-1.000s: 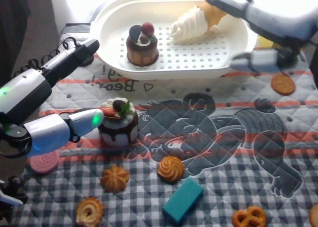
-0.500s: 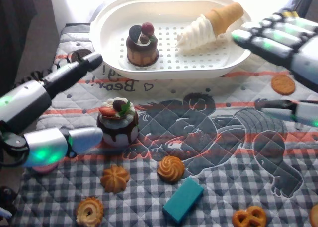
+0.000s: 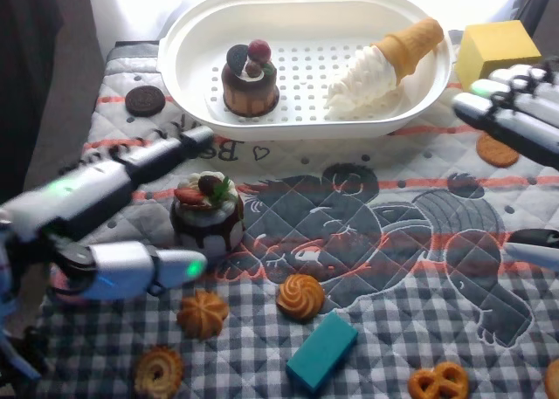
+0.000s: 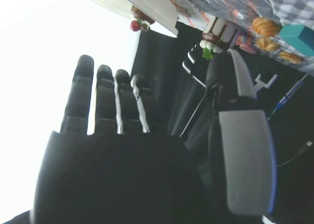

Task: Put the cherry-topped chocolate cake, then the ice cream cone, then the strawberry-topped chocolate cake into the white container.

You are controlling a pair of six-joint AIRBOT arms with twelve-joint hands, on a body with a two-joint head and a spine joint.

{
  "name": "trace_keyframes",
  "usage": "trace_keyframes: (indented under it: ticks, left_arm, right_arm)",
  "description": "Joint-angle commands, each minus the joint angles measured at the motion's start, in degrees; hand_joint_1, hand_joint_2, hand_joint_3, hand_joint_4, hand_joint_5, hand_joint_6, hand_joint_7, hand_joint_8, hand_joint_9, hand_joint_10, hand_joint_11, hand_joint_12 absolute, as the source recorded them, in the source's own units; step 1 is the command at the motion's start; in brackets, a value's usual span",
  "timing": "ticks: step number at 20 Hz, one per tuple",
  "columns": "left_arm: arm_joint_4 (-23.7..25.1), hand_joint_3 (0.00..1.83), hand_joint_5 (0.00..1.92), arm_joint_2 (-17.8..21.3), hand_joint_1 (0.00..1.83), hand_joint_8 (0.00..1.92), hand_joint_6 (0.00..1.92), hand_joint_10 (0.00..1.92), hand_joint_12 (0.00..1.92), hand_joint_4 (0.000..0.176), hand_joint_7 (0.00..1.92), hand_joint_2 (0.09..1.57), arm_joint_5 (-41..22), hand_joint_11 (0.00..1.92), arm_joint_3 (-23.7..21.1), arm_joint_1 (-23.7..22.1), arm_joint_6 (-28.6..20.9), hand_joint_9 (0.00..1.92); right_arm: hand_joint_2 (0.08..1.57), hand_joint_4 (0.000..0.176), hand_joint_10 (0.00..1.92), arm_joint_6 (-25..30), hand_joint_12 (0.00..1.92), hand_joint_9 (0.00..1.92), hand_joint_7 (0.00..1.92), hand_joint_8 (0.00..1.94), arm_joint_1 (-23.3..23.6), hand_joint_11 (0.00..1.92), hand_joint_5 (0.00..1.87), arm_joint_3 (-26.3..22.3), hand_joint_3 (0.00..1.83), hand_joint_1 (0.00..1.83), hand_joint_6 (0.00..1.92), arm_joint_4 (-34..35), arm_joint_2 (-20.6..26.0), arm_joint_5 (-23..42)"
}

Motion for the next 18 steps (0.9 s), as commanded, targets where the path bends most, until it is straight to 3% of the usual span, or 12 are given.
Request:
trace_keyframes:
  ticks: [1, 3, 4, 5, 6, 7, 8, 9, 14, 15, 16, 18]
  left_arm:
    - [0.2, 0.00, 0.00, -0.7, 0.88, 0.00, 0.00, 0.00, 0.00, 0.107, 0.00, 1.10, -3.8, 0.00, 0.8, -1.1, 0.7, 0.00]
    - [0.0, 0.00, 0.00, -2.4, 0.94, 0.00, 0.00, 0.00, 0.00, 0.083, 0.00, 1.10, -1.6, 0.00, 2.5, -2.0, 0.7, 0.00]
    - [0.0, 0.00, 0.03, -3.0, 0.97, 0.01, 0.01, 0.01, 0.34, 0.085, 0.02, 1.11, -1.1, 0.00, 3.0, -2.2, 0.7, 0.02]
    - [0.0, 0.01, 0.16, -3.3, 1.05, 0.11, 0.04, 0.78, 1.38, 0.044, 0.16, 1.14, -1.0, 0.00, 3.2, -2.4, 0.8, 0.00]
    - [-0.1, 0.00, 0.23, -3.4, 1.11, 0.46, 0.10, 1.41, 1.81, 0.044, 0.10, 1.16, -0.9, 0.10, 3.2, -2.7, 1.7, 0.00]
    - [-0.1, 0.02, 0.32, -3.4, 1.14, 1.25, 0.25, 1.80, 1.90, 0.000, 0.02, 1.23, -0.9, 0.24, 3.1, -2.8, 2.2, 0.09]
    - [-0.4, 0.01, 0.22, -3.3, 1.24, 1.71, 0.77, 1.90, 1.92, 0.000, 0.00, 1.23, -1.2, 0.39, 2.8, -3.0, 3.7, 0.25]
    - [-0.4, 0.02, 0.17, -3.3, 1.38, 1.82, 1.17, 1.92, 1.92, 0.000, 0.25, 1.35, -1.6, 0.47, 2.6, -3.2, 4.4, 0.45]
    - [0.4, 0.03, 0.08, -1.0, 1.54, 1.85, 1.49, 1.82, 1.92, 0.000, 0.04, 1.25, -6.3, 0.52, 0.7, -3.6, 4.5, 0.48]
    - [1.1, 0.03, 0.11, -0.2, 1.31, 1.78, 1.45, 1.90, 1.92, 0.000, 0.40, 1.34, -8.4, 0.52, -0.2, -3.8, 4.5, 0.46]
    - [1.5, 0.01, 0.13, 0.3, 1.54, 1.60, 1.37, 1.73, 1.92, 0.000, 0.22, 1.26, -10.2, 0.47, -0.7, -4.0, 4.5, 0.55]
    - [2.3, 0.00, 0.15, 0.9, 1.31, 1.67, 1.31, 1.77, 1.92, 0.000, 0.51, 1.33, -12.8, 0.37, -1.2, -5.4, 4.5, 0.47]
  right_arm:
    - [1.16, 0.000, 0.00, 0.4, 0.28, 0.01, 0.00, 0.00, -0.1, 0.00, 0.00, -0.3, 0.00, 0.64, 0.00, -0.1, 0.5, 8.8]
    - [1.17, 0.000, 0.01, 1.2, 0.28, 0.02, 0.00, 0.00, -1.5, 0.00, 0.00, -0.6, 0.00, 0.67, 0.00, 0.1, 0.7, 10.2]
    - [1.16, 0.000, 0.01, 1.6, 0.32, 0.03, 0.00, 0.00, -2.1, 0.00, 0.00, -0.7, 0.00, 0.69, 0.00, 0.1, 0.8, 10.8]
    - [1.17, 0.002, 0.01, 1.9, 0.32, 0.02, 0.00, 0.00, -2.4, 0.00, 0.00, -0.7, 0.00, 0.68, 0.00, 0.2, 0.9, 11.3]
    - [1.17, 0.000, 0.01, 2.1, 0.33, 0.03, 0.00, 0.00, -2.8, 0.00, 0.00, -0.8, 0.00, 0.68, 0.00, 0.2, 1.0, 11.7]
    - [1.17, 0.000, 0.00, 2.1, 0.25, 0.00, 0.00, 0.00, -2.9, 0.00, 0.00, -0.8, 0.00, 0.69, 0.00, 0.2, 1.0, 11.8]
    - [1.17, 0.000, 0.00, 2.1, 0.13, 0.00, 0.00, 0.00, -3.1, 0.00, 0.00, -0.8, 0.00, 0.71, 0.00, 0.3, 1.0, 11.9]
    - [1.16, 0.000, 0.00, 2.1, 0.07, 0.00, 0.00, 0.00, -3.2, 0.00, 0.00, -0.8, 0.00, 0.70, 0.00, 0.3, 0.9, 12.0]
    - [1.15, 0.002, 0.00, 2.1, 0.11, 0.00, 0.00, 0.00, -3.7, 0.00, 0.00, -0.8, 0.00, 0.69, 0.00, 0.6, 0.9, 12.3]
    - [1.15, 0.000, 0.00, 2.1, 0.11, 0.00, 0.00, 0.00, -3.8, 0.00, 0.00, -0.8, 0.00, 0.70, 0.00, 0.6, 0.8, 12.5]
    - [1.16, 0.000, 0.00, 2.1, 0.11, 0.00, 0.00, 0.00, -3.9, 0.00, 0.00, -0.8, 0.00, 0.70, 0.00, 0.7, 0.7, 12.6]
    - [1.16, 0.000, 0.00, 2.1, 0.06, 0.00, 0.00, 0.00, -4.2, 0.00, 0.00, -0.9, 0.00, 0.70, 0.00, 0.9, 0.6, 12.9]
